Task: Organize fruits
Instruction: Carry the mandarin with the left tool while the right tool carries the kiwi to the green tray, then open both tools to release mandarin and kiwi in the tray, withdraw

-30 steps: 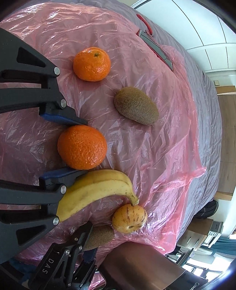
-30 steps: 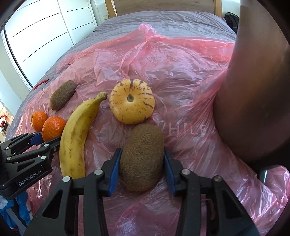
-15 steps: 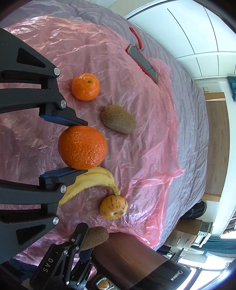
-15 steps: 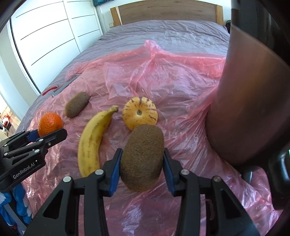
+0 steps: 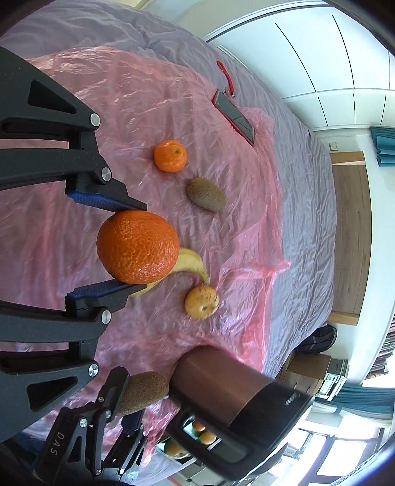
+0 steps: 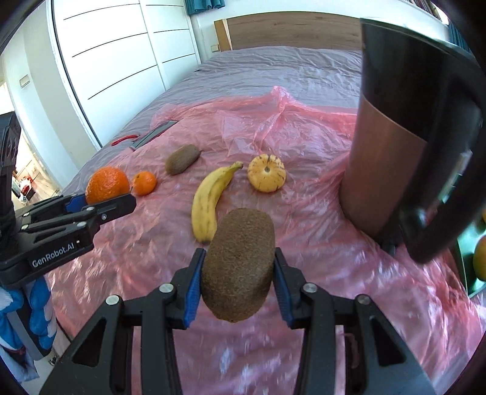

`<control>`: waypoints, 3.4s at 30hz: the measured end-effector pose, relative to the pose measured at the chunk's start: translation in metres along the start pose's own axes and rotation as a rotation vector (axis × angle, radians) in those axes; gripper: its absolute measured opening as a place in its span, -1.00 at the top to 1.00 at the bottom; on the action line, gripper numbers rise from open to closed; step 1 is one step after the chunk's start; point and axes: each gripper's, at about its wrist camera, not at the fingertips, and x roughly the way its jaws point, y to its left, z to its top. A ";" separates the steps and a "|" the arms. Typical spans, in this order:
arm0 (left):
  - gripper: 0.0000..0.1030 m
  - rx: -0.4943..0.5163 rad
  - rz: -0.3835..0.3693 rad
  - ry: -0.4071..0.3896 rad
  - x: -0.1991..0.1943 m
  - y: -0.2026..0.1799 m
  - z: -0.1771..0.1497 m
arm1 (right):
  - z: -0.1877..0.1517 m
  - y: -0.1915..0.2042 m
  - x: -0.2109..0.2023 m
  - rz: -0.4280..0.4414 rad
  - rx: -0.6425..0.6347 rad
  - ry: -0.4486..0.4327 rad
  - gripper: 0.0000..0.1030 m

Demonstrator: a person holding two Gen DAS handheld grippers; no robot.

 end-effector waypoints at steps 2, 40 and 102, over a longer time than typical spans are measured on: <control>0.29 0.020 -0.012 -0.001 -0.011 -0.013 -0.005 | -0.011 -0.002 -0.012 0.003 -0.008 0.006 0.33; 0.29 0.346 -0.330 0.054 0.058 -0.381 0.055 | -0.016 -0.372 -0.120 -0.366 0.305 -0.257 0.33; -0.09 0.350 -0.199 -0.051 0.152 -0.415 0.048 | -0.020 -0.437 -0.046 -0.355 0.339 -0.306 -0.85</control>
